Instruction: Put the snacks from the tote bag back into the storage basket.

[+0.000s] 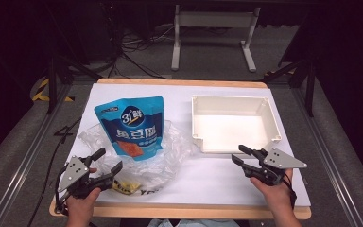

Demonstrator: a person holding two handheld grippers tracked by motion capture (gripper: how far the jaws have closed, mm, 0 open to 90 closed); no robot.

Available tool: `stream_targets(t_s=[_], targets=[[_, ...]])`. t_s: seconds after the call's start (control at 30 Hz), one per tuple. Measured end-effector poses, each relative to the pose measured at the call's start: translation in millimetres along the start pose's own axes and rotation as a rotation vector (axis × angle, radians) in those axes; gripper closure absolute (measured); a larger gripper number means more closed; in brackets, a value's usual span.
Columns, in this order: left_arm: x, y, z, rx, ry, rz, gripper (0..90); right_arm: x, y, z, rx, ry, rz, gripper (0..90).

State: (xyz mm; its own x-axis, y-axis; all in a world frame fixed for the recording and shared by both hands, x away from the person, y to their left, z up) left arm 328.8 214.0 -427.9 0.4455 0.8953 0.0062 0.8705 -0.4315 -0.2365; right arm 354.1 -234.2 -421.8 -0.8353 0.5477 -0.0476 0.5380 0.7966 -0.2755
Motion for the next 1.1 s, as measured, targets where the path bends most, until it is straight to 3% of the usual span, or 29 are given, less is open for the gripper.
stream_targets(t_s=[0.07, 0.2, 0.33, 0.43, 0.5, 0.53, 0.57, 0.63, 0.7, 0.77, 0.8, 0.87, 1.1], targets=[[-0.4, 0.3, -0.8, -0.018, -0.006, 0.003, 25.2, 0.4, 1.0, -1.5, -0.021, -0.003, -0.01, 48.3], [0.3, -1.4, 0.0, -0.01, -0.005, -0.003, 25.2, -0.7, 3.0, -3.2, -0.055, 0.008, -0.024, 48.9], [-0.6, -2.4, -0.3, -0.01, -0.006, -0.012, 25.1, -2.5, 7.7, -3.8, -0.021, 0.021, -0.003, 45.1], [-1.9, -1.0, -0.6, -0.015, -0.004, -0.011, 25.1, -2.3, 7.3, -8.7, -0.026, 0.032, 0.007, 41.8], [-1.7, -0.8, -0.4, -0.01, 0.001, -0.013, 25.1, -2.7, 6.0, -12.6, -0.02, 0.042, 0.015, 32.5], [-2.6, 0.9, 0.4, -0.011, -0.001, -0.013, 25.1, -4.3, 5.0, -15.0, -0.022, 0.085, 0.032, 23.7], [-2.6, 0.9, 0.4, -0.011, -0.001, -0.013, 25.1, -4.3, 5.0, -15.0, -0.022, 0.085, 0.032, 23.7], [-2.5, -0.2, 0.9, 0.0, 0.005, -0.013, 25.1, -6.3, 3.6, -16.3, -0.003, 0.164, 0.049, 19.7], [-2.3, -1.2, 0.6, -0.004, 0.004, -0.019, 25.1, -6.8, 3.5, -18.8, -0.004, 0.155, 0.051, 18.4], [-2.2, -1.4, 0.6, -0.011, 0.001, -0.022, 25.1, -7.0, 4.0, -20.4, -0.006, 0.155, 0.042, 17.7], [-1.9, -1.8, 0.8, -0.01, 0.001, -0.024, 25.1, -5.6, 5.5, -20.3, 0.031, 0.183, 0.022, 15.6], [-1.8, -2.7, 1.2, -0.003, 0.001, -0.028, 25.1, -4.4, 7.2, -21.4, 0.053, 0.185, 0.005, 16.7], [-3.4, -5.1, -0.4, -0.003, 0.016, -0.023, 25.1, 0.8, 10.4, -37.1, 0.041, 0.145, -0.049, 19.2]])
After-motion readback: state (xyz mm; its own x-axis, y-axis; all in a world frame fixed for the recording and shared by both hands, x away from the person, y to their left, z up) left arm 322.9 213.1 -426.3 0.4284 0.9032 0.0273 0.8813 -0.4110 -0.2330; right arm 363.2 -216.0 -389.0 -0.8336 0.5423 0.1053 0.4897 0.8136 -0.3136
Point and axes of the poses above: each handheld gripper's, and its own axes: y roughly forward along the jaws, z roughly out of its underside, x roughly to its left, the point moved 6 cm from there along y, roughly forward along the jaws, and after that the axes turned 11 degrees about -z, right-handed, at the moved point
